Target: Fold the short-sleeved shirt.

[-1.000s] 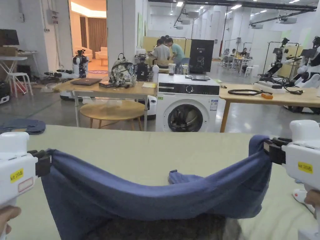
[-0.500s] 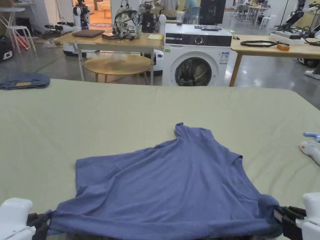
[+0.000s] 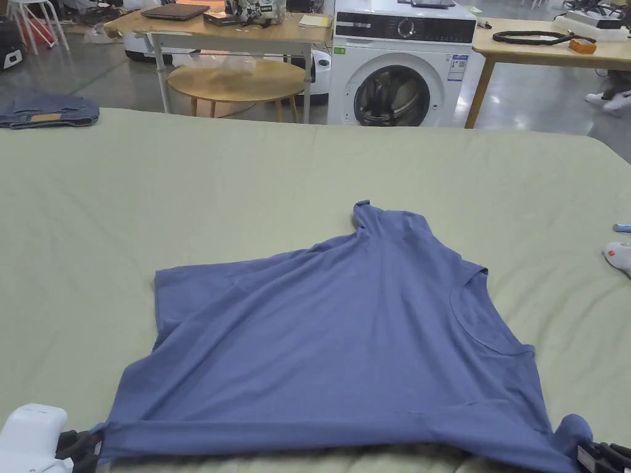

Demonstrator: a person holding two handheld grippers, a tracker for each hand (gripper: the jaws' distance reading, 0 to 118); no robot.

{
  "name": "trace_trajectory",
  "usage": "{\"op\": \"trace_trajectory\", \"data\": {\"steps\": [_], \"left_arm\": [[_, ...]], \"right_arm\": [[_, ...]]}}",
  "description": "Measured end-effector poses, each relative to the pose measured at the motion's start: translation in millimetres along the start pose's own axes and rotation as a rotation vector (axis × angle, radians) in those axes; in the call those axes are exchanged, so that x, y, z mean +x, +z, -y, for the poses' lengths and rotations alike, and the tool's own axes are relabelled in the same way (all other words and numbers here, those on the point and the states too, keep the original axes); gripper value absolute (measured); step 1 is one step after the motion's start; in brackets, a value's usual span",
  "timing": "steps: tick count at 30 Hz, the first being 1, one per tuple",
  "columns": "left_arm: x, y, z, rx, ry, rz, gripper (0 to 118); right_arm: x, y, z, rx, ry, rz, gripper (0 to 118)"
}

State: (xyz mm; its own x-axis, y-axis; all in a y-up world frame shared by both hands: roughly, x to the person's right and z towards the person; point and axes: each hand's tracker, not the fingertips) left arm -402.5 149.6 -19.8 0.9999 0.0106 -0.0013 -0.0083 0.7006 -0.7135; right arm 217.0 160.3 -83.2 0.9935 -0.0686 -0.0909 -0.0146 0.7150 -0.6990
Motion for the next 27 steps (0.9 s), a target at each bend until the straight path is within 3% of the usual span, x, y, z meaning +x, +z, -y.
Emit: {"op": "trace_trajectory", "data": {"steps": [7,8,10,11,12,15,23,25,26,27], "left_arm": [[-2,-12,8,-0.031,0.035,-0.042,1],[-5,-12,6,-0.044,0.059,-0.044,9],[-12,-3,4,-0.019,0.121,-0.049,61],[-13,7,-3,0.026,0.134,-0.063,87],[-15,16,-11,0.051,0.17,-0.064,97],[-13,32,-48,0.128,0.177,-0.071,97],[50,7,-143,0.318,0.011,-0.139,94],[60,-3,-156,0.33,0.004,-0.142,72],[64,-9,-162,0.33,-0.017,-0.14,52],[66,-15,-166,0.335,-0.011,-0.134,14]], "right_arm": [[-10,-12,3,-0.025,0.007,0.011,2],[-13,-11,2,-0.028,0.007,0.011,12],[-17,-7,-3,-0.016,0.008,0.009,86],[-18,0,-11,0.065,0.004,0.012,111],[-21,3,-19,0.044,-0.001,0.011,118],[-36,11,-50,0.141,0.003,0.032,118],[-100,-3,-133,0.313,0.051,0.051,114],[-114,-10,-144,0.322,0.037,0.045,95],[-119,-13,-148,0.322,0.039,0.035,76],[-123,-17,-151,0.321,0.042,0.036,44]]}}
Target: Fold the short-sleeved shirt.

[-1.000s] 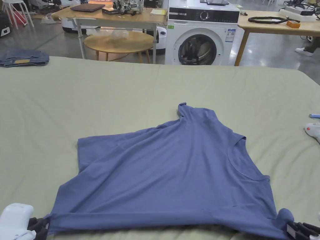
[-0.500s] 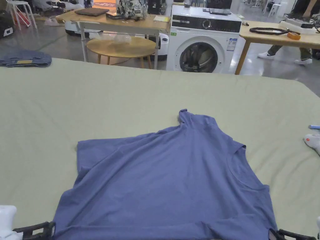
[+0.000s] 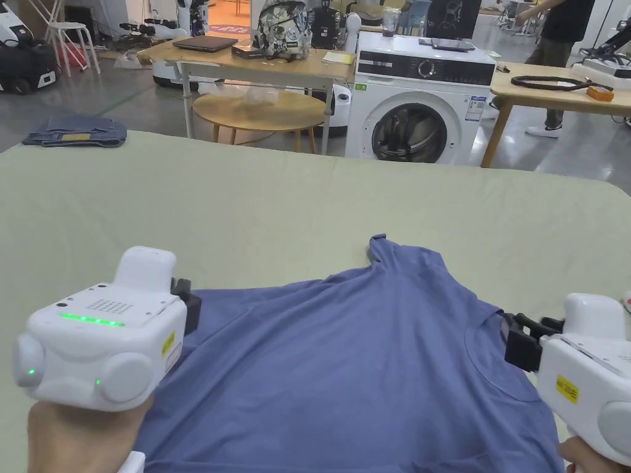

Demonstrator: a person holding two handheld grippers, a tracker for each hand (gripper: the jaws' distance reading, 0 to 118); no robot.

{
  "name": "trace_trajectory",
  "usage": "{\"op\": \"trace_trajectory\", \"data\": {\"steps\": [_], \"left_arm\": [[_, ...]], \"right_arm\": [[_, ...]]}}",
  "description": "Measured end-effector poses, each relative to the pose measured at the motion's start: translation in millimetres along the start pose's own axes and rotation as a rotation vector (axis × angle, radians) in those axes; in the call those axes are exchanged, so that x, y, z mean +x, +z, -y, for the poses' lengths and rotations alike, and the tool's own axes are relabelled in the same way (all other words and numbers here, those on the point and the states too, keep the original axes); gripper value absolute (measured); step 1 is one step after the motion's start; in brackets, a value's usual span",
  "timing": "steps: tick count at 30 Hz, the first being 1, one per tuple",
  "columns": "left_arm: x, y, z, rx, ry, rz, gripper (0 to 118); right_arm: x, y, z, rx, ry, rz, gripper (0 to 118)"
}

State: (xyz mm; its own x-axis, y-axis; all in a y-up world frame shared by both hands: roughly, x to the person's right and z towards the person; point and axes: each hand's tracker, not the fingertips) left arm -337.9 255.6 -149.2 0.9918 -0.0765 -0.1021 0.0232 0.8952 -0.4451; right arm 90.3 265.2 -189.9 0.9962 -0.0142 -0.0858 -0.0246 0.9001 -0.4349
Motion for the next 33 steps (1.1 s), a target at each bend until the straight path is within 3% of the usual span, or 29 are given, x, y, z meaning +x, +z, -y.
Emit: {"op": "trace_trajectory", "data": {"steps": [1,2,3,4,9,10,11,12,13,15,19,25,28,30,33], "left_arm": [[1,-4,-1,-0.008,0.008,0.006,0],[1,-12,-2,-0.028,0.028,0.026,0],[-1,-20,-3,-0.051,0.043,0.049,0],[-3,-28,-4,-0.058,0.036,0.044,0],[-34,-84,-27,-0.186,0.054,0.04,0],[-47,-106,-34,-0.278,0.128,0.075,12],[-53,-123,-36,-0.324,0.161,0.072,45],[-62,-137,-45,-0.288,0.162,0.076,104],[-68,-157,-48,-0.38,0.169,0.068,118],[-72,-186,-54,-0.471,0.134,0.063,117],[-83,-234,-43,-0.624,0.299,0.149,114],[-83,-255,-20,-0.673,0.287,0.082,91],[-89,-254,-14,-0.682,0.377,0.118,81],[-88,-257,-13,-0.676,0.379,0.154,62],[-77,-269,-8,-0.673,0.298,0.116,59]], "right_arm": [[-6,2,-1,0.002,0.002,-0.001,22],[-11,4,-3,0.001,0.039,0.042,11],[-17,4,-4,0.006,0.033,0.013,11],[-20,4,-7,-0.006,0.036,-0.02,0],[-13,-16,-10,-0.019,0.032,-0.037,0],[-14,-20,-12,-0.022,0.03,-0.036,0],[-15,-23,-14,-0.027,0.031,-0.037,0],[-17,-27,-15,-0.037,0.036,-0.041,0],[-15,-33,-15,-0.045,0.038,-0.04,0],[-18,-43,-15,-0.069,0.043,-0.045,0],[-16,-70,-7,-0.109,0.033,-0.056,0],[-20,-88,1,-0.159,0.026,-0.079,0],[-22,-93,3,-0.171,0.029,-0.085,0],[-16,-104,8,-0.176,0.027,-0.093,0],[-18,-107,10,-0.189,0.018,-0.102,0]]}}
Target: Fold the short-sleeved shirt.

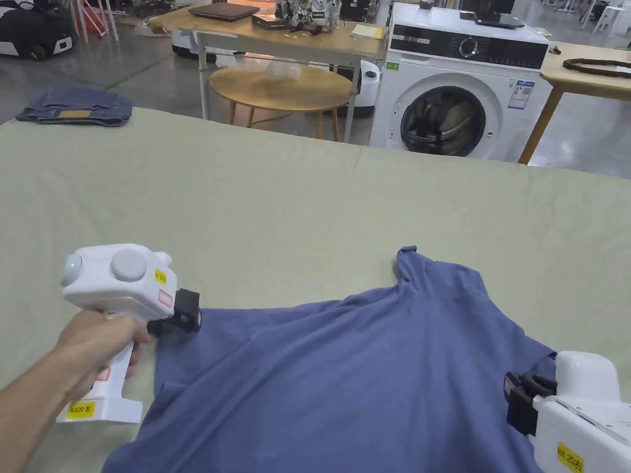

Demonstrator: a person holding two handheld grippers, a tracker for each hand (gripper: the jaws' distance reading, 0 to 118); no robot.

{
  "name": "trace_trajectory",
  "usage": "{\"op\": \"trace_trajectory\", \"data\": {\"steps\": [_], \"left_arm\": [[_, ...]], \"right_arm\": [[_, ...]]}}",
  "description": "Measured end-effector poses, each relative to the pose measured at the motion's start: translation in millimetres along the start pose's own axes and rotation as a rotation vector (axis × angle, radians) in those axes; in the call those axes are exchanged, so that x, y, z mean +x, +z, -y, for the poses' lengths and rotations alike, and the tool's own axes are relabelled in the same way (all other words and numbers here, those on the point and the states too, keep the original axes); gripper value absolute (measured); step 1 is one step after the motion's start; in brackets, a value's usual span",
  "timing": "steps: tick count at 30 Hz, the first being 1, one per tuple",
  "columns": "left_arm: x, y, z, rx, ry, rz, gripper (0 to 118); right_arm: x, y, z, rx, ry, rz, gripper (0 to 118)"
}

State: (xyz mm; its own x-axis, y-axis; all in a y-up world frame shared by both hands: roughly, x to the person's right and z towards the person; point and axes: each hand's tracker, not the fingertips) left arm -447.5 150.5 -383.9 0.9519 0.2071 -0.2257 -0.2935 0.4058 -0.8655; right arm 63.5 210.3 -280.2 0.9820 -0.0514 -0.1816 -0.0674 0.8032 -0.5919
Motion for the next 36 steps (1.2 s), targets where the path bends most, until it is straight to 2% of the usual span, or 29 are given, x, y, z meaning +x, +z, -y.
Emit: {"op": "trace_trajectory", "data": {"steps": [4,6,7,8,9,11,13,14,15,16,17,23,25,26,28,30,34,36], "left_arm": [[-6,-4,1,0.022,0.064,0.002,59],[-10,-6,-1,0.049,0.037,-0.018,59],[-11,-7,-1,0.047,-0.014,-0.073,54],[-14,-7,0,0.052,-0.006,-0.059,43],[-17,-7,0,0.048,-0.001,-0.043,23],[-16,-6,1,0.053,0.008,-0.022,12],[-10,-7,2,0.072,-0.068,-0.054,2],[-8,-8,3,0.068,-0.082,-0.06,1],[-8,-7,3,0.078,-0.087,-0.062,1],[-9,-7,3,0.083,-0.083,-0.06,1],[-10,-8,4,0.086,-0.061,-0.052,1],[-17,-3,9,0.126,-0.054,-0.025,1],[-19,-2,10,0.135,-0.049,-0.014,1],[-21,-2,11,0.148,-0.039,-0.016,1],[-24,-2,10,0.144,-0.042,0.0,1],[-27,-3,10,0.141,-0.025,-0.009,1],[-32,-9,9,0.133,0.003,0.013,1],[-29,-11,8,0.134,-0.014,0.004,1]], "right_arm": [[2,0,1,-0.005,0.013,-0.007,0],[7,-6,-1,-0.012,0.014,-0.007,0],[10,-10,-5,-0.019,0.008,-0.007,0],[15,-15,-7,-0.023,-0.003,-0.014,0],[19,-19,-10,-0.023,-0.016,-0.023,0],[30,-31,-20,-0.033,-0.058,-0.051,0],[44,-47,-31,-0.051,-0.069,-0.06,3],[51,-57,-39,-0.075,-0.079,-0.069,21],[58,-69,-46,-0.097,-0.086,-0.063,65],[64,-83,-53,-0.112,-0.094,-0.054,100],[74,-95,-65,-0.097,-0.086,-0.05,118],[111,-201,-123,-0.261,-0.078,0.008,118],[118,-234,-135,-0.331,-0.082,-0.009,118],[121,-251,-141,-0.359,-0.109,-0.002,118],[123,-271,-148,-0.407,-0.115,-0.004,112],[122,-290,-157,-0.394,-0.135,0.036,111],[115,-311,-155,-0.41,-0.128,0.05,95],[104,-314,-149,-0.438,-0.109,0.027,87]]}}
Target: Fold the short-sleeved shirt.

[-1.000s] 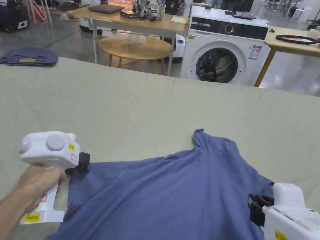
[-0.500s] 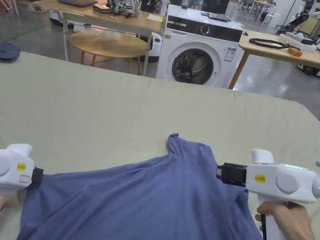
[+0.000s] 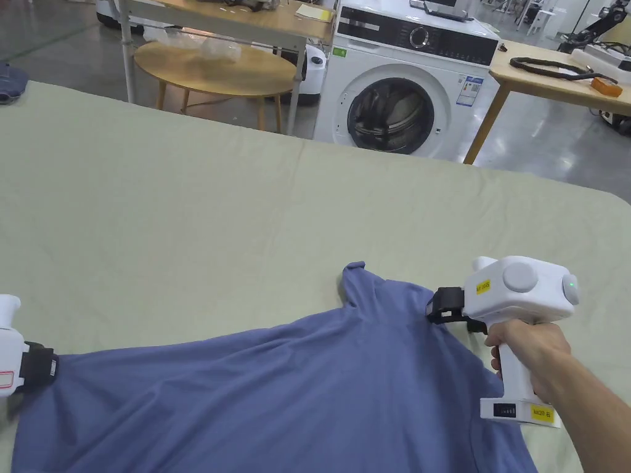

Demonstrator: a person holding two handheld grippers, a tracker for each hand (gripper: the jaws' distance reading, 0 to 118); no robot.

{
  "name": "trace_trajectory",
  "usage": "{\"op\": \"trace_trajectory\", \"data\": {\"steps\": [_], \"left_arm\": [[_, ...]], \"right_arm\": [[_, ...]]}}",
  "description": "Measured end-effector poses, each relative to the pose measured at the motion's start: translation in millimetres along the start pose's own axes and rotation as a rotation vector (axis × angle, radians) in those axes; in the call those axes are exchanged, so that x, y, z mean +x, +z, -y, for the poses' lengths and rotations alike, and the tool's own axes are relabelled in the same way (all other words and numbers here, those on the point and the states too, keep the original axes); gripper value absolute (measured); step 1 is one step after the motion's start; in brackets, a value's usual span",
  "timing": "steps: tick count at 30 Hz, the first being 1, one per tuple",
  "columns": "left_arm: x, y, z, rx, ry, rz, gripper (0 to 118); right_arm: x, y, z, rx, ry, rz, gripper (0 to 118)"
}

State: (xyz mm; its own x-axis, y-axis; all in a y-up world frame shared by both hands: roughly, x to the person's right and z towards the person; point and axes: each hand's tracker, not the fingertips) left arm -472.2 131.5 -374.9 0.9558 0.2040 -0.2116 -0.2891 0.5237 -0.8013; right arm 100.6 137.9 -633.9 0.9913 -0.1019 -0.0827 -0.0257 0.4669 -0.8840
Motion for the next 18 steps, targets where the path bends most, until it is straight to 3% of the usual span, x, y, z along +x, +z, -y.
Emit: {"op": "trace_trajectory", "data": {"steps": [2,3,6,9,11,14,15,16,17,18], "left_arm": [[4,-1,0,-0.005,-0.028,-0.013,1],[5,-1,0,-0.001,-0.03,-0.015,1],[5,-2,0,-0.004,-0.038,-0.02,1],[4,-4,-1,-0.008,-0.026,-0.018,1],[5,-5,0,-0.006,-0.018,-0.019,1],[5,-5,1,-0.004,-0.016,-0.021,1],[4,-3,0,-0.003,-0.016,-0.019,1],[4,-2,1,0.001,-0.008,-0.019,1],[5,2,2,0.015,-0.006,-0.017,1],[6,4,2,0.022,-0.011,-0.017,1]], "right_arm": [[-13,-4,6,0.004,0.057,0.061,74],[-18,-6,7,0.003,0.104,0.089,73],[-28,-2,13,0.018,0.091,0.077,73],[-46,-4,19,0.026,0.208,0.116,71],[-54,-6,24,0.029,0.264,0.112,57],[-53,-11,16,0.026,0.263,0.107,28],[-54,-7,17,0.053,0.281,0.131,0],[-56,1,24,0.056,0.27,0.111,0],[-53,4,25,0.032,0.239,0.032,0],[-51,9,27,0.035,0.227,0.039,0]]}}
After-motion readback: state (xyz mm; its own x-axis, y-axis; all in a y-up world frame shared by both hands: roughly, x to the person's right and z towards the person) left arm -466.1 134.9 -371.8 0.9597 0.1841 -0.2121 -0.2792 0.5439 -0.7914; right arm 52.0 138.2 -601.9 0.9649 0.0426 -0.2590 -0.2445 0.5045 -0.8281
